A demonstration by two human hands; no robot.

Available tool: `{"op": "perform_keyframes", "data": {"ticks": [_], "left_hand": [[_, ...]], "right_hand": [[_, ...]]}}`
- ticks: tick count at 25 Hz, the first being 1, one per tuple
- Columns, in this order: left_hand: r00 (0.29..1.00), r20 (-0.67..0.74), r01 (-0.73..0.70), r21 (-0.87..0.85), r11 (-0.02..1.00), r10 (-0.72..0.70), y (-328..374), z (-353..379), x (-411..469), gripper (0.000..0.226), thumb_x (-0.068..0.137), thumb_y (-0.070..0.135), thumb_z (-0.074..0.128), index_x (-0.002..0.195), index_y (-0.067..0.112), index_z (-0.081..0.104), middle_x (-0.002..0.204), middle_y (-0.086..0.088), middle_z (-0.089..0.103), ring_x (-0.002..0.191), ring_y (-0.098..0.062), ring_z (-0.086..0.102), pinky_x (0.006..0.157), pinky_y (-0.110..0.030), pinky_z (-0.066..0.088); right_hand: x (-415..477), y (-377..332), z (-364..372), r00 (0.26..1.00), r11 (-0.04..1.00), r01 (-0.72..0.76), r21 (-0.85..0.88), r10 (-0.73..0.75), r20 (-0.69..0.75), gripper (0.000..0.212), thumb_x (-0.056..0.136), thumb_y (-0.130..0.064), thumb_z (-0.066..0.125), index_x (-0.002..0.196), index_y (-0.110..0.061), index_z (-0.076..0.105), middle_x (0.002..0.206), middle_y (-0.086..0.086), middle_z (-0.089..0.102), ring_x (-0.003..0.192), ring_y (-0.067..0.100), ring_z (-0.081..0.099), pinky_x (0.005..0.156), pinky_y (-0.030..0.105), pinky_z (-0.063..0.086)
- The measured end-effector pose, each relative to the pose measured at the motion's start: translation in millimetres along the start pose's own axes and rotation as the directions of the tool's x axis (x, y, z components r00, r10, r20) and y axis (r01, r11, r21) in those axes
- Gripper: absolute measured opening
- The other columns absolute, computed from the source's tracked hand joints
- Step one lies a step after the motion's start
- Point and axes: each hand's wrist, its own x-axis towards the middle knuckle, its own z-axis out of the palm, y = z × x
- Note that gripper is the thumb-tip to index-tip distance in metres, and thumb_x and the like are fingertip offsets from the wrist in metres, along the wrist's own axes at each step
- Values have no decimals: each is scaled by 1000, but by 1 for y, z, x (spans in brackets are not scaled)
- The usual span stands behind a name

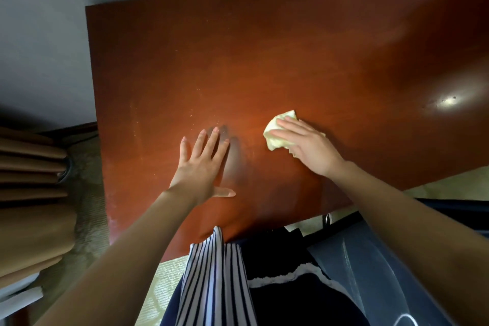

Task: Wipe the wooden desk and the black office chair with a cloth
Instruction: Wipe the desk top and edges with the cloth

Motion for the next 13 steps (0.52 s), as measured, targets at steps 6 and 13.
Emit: {"op": "perform_keyframes", "data": {"ticks": [6,13], "left_hand": [[998,0,61,-2,998,-61,-5,-6,2,116,72,80,43,148,19,-20,155,-8,-27,143,-30,-22,112,-56,-9],[992,0,122,-64,990,-123,-3,-3,-12,115,71,78,47,150,21,-13,156,-5,-25,144,-28,-20,112,-55,-8]], "right_hand": [[70,57,-42,989,989,-145,37,146,-29,43,97,-15,49,138,-27,46,150,1,35,140,17,28,112,32,27],[91,31,-17,942,954,-280,104,294,-161,42,98,-9,46,138,-22,47,151,5,34,143,19,21,115,28,20]]}}
